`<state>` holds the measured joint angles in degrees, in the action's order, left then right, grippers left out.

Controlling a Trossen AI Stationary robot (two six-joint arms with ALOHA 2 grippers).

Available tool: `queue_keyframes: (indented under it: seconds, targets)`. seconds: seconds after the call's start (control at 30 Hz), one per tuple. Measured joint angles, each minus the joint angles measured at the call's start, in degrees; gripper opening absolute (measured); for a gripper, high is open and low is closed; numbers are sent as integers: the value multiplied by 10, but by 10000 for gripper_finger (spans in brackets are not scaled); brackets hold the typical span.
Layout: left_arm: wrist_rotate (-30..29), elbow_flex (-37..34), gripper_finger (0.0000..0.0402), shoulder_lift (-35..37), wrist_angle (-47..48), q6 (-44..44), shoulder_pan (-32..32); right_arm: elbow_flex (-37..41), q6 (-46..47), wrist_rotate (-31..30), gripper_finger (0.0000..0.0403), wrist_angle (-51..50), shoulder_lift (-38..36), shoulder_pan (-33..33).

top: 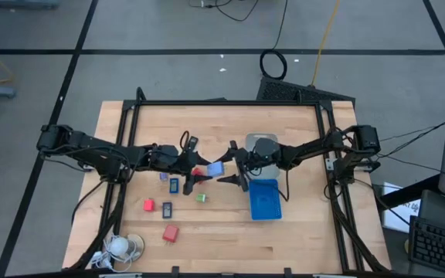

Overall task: Pick & Place Office items
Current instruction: Put the light blue charger adapter into the gray bin

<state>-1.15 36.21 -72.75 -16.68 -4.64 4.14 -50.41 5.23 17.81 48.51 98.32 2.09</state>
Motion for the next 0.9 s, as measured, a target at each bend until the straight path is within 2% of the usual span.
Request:
queue_keyframes:
  seconds: [0.1, 0.2, 0.27, 0.43, 0.6, 0.73, 0.83, 0.9]
  targets:
    - [-1, 0, 243, 0, 1, 0, 0, 0, -3, 0, 311, -3, 0, 0]
    - [-4, 0, 225, 0, 1, 0, 0, 0, -6, -1, 305, -3, 0, 0]
    - [-4, 0, 211, 0, 2, -1, 0, 0, -13, -14, 294, -1, 0, -1]
    - [-3, 0, 211, 0, 3, -1, 0, 0, -17, -13, 253, -19, 0, -1]
    - [-2, 0, 235, 0, 3, -1, 0, -1, -16, -15, 222, -51, 0, -1]
    - [-3, 0, 231, 0, 0, 0, 0, -1, -16, -17, 229, -54, 0, -1]
    - [-3, 0, 211, 0, 0, 3, 0, -1, -19, -22, 251, -54, 0, -6]
    - [-4, 0, 211, 0, 1, 4, 0, 0, -29, -42, 269, -54, 0, -14]
